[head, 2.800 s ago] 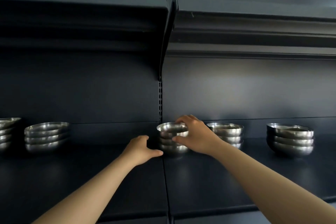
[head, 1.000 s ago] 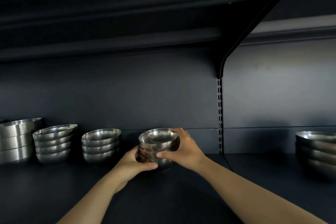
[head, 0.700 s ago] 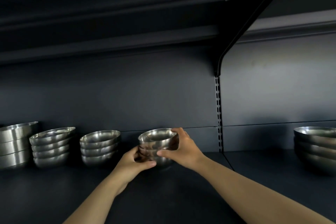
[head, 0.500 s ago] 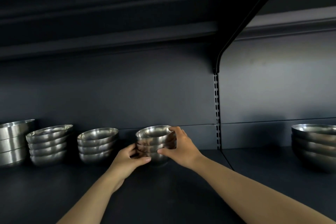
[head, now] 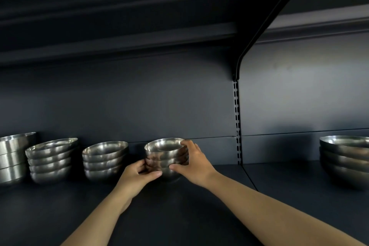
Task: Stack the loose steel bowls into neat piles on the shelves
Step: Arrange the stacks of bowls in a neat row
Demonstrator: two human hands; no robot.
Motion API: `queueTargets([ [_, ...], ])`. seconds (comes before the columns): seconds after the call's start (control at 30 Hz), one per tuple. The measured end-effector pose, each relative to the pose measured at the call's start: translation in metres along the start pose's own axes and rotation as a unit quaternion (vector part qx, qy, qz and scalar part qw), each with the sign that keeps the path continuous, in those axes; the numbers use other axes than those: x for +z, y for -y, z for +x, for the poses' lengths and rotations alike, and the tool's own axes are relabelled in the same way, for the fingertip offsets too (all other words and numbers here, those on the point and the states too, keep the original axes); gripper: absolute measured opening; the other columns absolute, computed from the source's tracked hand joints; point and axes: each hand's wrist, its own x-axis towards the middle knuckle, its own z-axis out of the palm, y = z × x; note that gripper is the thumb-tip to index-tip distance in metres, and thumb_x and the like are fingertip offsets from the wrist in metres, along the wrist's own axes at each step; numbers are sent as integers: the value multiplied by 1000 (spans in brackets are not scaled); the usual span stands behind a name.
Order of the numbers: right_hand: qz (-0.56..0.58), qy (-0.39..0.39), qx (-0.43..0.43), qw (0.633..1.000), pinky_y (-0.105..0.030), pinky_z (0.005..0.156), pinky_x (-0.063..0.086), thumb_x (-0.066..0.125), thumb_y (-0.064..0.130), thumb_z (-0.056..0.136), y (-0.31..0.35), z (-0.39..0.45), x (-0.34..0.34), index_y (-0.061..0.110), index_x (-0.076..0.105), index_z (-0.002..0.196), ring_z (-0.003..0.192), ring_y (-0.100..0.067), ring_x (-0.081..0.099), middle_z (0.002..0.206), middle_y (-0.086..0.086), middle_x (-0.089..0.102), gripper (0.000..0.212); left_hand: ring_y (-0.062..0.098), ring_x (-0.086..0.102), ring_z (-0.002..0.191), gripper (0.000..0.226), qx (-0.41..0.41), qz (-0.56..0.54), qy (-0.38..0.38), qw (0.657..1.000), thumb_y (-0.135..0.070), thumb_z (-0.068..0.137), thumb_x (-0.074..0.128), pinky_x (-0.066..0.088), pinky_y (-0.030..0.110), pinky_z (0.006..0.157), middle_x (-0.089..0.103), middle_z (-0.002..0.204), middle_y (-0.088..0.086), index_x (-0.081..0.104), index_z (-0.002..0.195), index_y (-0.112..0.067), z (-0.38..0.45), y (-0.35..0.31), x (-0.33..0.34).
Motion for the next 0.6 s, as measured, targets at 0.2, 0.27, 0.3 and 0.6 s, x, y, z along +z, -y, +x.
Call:
queueTargets([
  [0.2, 10, 13, -4, 1000, -16, 87, 36, 71, 27, 80, 1, 0, 1, 29, 34, 132, 102, -5, 47, 116, 9, 38, 64, 12, 64, 102, 38, -30, -27, 7, 999, -7, 74, 77, 45, 23, 88, 73, 101, 0, 65, 108, -16, -1, -2, -1],
  [0.27, 10, 12, -4, 1000, -14, 85, 34, 71, 26, 81, 1, -1, -1, 28, 34, 133, 100, -4, 46, 117, 9, 39, 64, 12, 65, 101, 37, -32, -11, 6, 999, -10, 72, 79, 46, 21, 84, 73, 99, -2, 67, 106, -17, 0, -2, -1],
  [0.3, 11, 9, -4, 1000, -13, 85, 33, 71, 26, 80, 2, -2, -2, 27, 34, 134, 100, -3, 45, 119, 8, 40, 65, 12, 66, 100, 34, -28, 1, 3, 1000, -12, 72, 80, 46, 19, 81, 74, 98, -4, 67, 103, -19, -1, -3, -1],
  [0.6, -129, -7, 9, 992, -25, 91, 38, 68, 41, 81, 15, -56, -76, 21, 43, 131, 122, -20, 45, 135, 0, 42, 59, 30, 64, 100, 64, 99, 333, -188, 919, -36, 64, 84, 46, 35, 76, 69, 111, 10, 62, 119, -10, -36, -59, 9],
])
